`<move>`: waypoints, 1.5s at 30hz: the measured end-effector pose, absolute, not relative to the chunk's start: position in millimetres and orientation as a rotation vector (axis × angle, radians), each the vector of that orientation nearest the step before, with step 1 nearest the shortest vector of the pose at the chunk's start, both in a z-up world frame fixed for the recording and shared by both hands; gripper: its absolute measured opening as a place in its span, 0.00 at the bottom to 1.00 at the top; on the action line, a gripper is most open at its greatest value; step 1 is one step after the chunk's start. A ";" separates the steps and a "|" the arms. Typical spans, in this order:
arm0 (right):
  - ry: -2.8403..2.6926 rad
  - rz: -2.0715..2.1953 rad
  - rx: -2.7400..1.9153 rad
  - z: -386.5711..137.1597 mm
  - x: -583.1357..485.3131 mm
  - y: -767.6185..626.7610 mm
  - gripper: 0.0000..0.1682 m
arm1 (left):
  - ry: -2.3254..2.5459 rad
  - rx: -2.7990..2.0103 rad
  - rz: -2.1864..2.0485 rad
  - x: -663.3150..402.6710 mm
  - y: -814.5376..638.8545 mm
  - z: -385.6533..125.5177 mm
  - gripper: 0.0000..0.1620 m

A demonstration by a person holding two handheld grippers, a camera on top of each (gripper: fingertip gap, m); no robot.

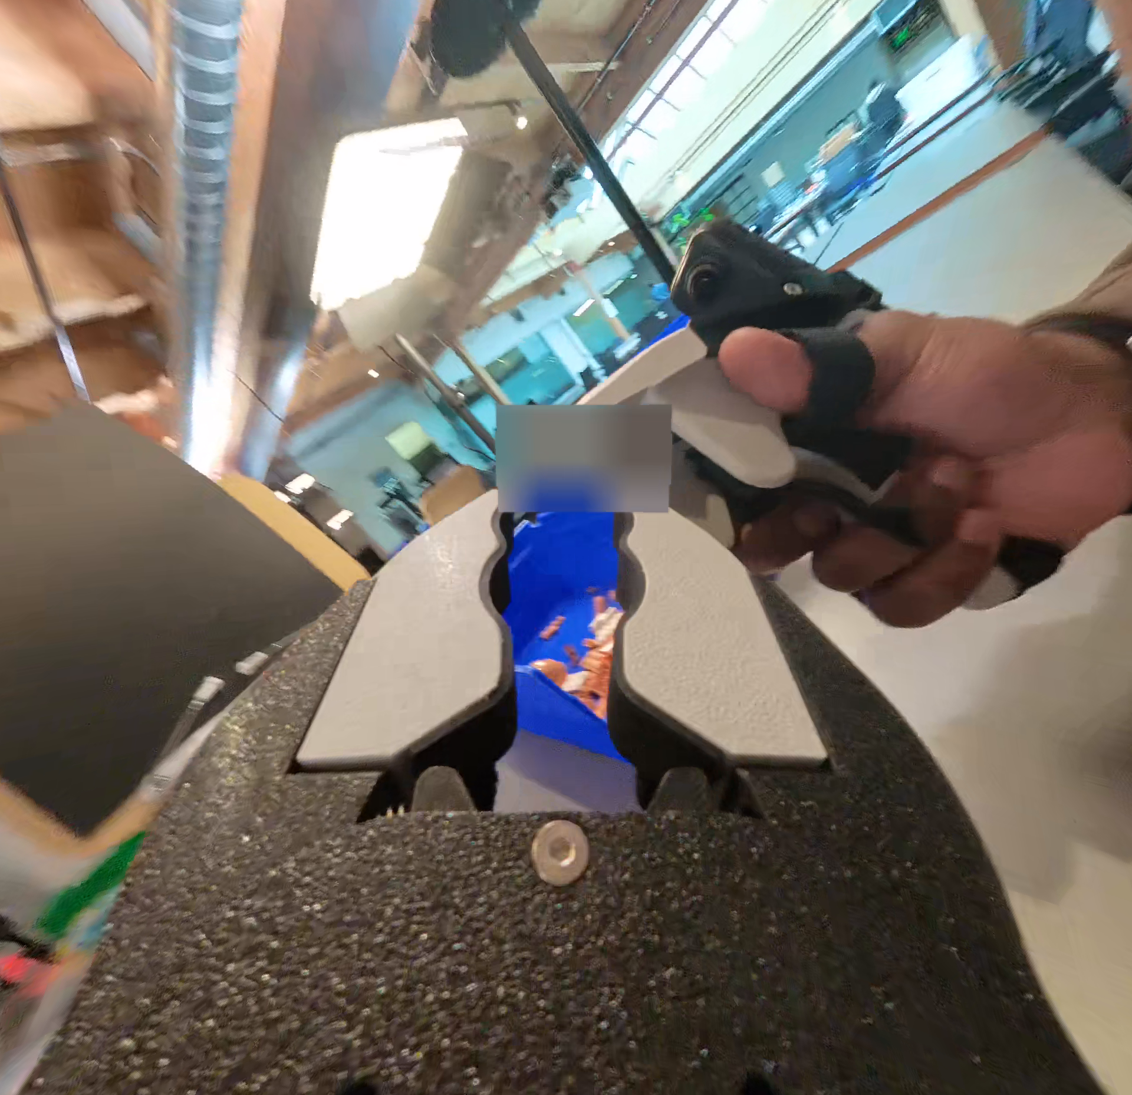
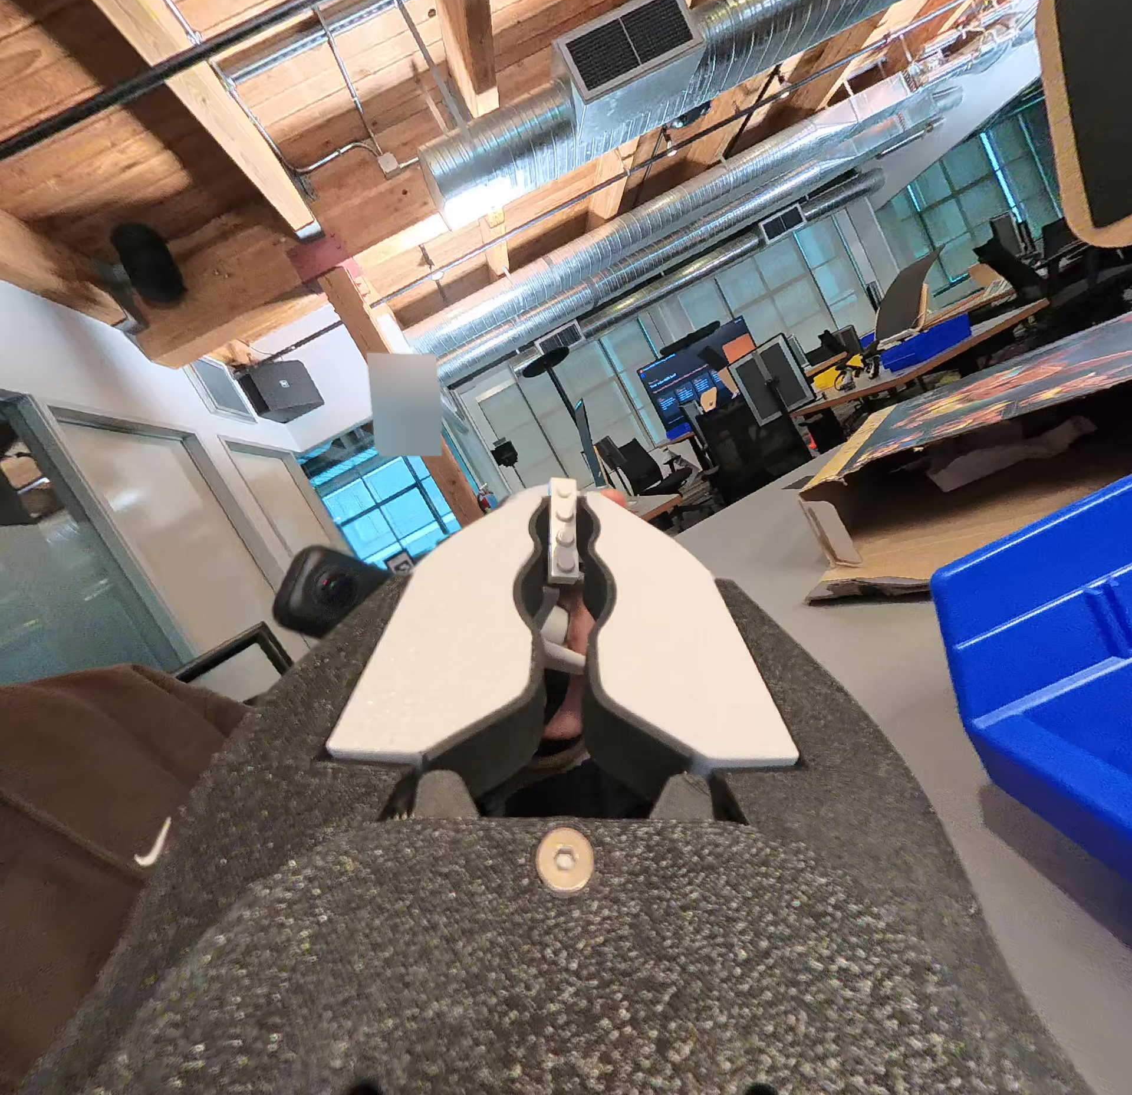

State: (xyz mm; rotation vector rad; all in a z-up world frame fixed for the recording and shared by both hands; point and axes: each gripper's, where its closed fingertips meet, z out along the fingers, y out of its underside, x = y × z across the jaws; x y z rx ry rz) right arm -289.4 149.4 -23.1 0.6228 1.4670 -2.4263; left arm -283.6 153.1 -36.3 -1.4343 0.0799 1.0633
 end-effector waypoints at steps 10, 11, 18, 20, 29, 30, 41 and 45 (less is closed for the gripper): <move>1.440 -2.374 0.629 -26.2 -284.5 141.8 0.04 | 0.189 -1.415 1.333 -283.8 154.3 -35.9 0.22; 1.440 -2.365 0.625 -26.7 -283.7 141.0 0.04 | 0.194 -1.420 1.332 -283.9 154.7 -36.3 0.22; 1.450 -2.340 0.595 -27.0 -278.4 138.0 0.04 | 0.250 -1.417 1.386 -282.6 154.7 -37.3 0.20; 1.458 -2.340 0.585 -26.5 -277.2 137.8 0.04 | 0.258 -1.408 1.402 -281.6 154.3 -36.3 0.20; 1.566 -2.298 0.522 -28.1 -273.1 136.6 0.08 | 0.271 -1.437 1.298 -274.6 151.8 -35.7 0.20; 1.582 -2.290 0.514 -28.7 -272.6 136.8 0.09 | 0.274 -1.439 1.284 -273.5 151.9 -35.5 0.20; 1.643 -2.205 0.430 -30.4 -262.1 133.6 0.09 | 0.372 -1.458 1.219 -261.7 154.1 -39.8 0.20; 1.641 -2.187 0.419 -30.3 -260.5 133.9 0.08 | 0.412 -1.468 1.241 -258.8 155.8 -42.6 0.20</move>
